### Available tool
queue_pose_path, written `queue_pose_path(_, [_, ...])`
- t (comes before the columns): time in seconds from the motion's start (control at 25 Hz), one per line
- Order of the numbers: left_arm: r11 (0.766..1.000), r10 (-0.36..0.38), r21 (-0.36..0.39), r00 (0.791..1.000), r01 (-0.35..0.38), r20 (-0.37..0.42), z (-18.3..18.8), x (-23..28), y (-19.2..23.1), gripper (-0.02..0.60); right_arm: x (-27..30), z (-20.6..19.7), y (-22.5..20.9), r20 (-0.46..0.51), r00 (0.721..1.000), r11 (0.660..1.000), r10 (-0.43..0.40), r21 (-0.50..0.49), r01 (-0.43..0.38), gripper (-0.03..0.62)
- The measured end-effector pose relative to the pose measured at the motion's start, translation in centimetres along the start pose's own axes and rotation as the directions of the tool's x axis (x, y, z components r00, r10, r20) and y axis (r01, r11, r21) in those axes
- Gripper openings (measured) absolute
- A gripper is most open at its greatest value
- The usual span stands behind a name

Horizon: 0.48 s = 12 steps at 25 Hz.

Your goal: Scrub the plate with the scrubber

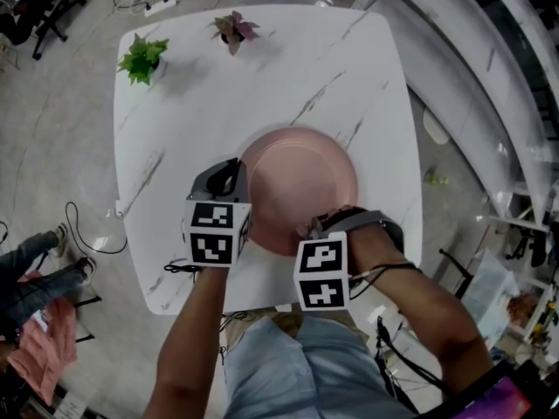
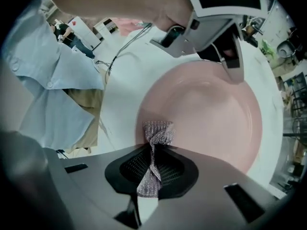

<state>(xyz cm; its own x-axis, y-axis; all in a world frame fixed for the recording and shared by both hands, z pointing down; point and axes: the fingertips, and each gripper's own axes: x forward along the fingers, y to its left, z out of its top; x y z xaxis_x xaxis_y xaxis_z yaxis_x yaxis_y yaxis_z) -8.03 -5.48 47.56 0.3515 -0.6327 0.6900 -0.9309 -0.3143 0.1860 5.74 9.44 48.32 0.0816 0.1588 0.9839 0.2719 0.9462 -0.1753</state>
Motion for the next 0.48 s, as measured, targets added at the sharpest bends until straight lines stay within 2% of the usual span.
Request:
queue_pose_path(0.2, [1.0, -0.015, 0.005, 1.0, 0.015, -0.012, -0.1, -0.2, -0.1, 0.015, -0.2, -2.8, -2.4, -0.053, 0.996, 0.983, -0.069, 0.164, 0.077, 0.054])
queue_pose_path(0.36, [1.0, -0.017, 0.0, 1.0, 0.017, -0.008, -0.1, -0.2, -0.1, 0.015, -0.6, -4.4, -5.2, -0.059, 0.991, 0.939, -0.122, 0.317, 0.134, 0.055])
queue_pose_path(0.48, [1.0, -0.016, 0.003, 1.0, 0.016, -0.016, -0.3, -0.2, -0.2, 0.016, -0.9, -5.1, -7.1, -0.05, 0.987, 0.908, -0.15, 0.389, 0.158, 0.055])
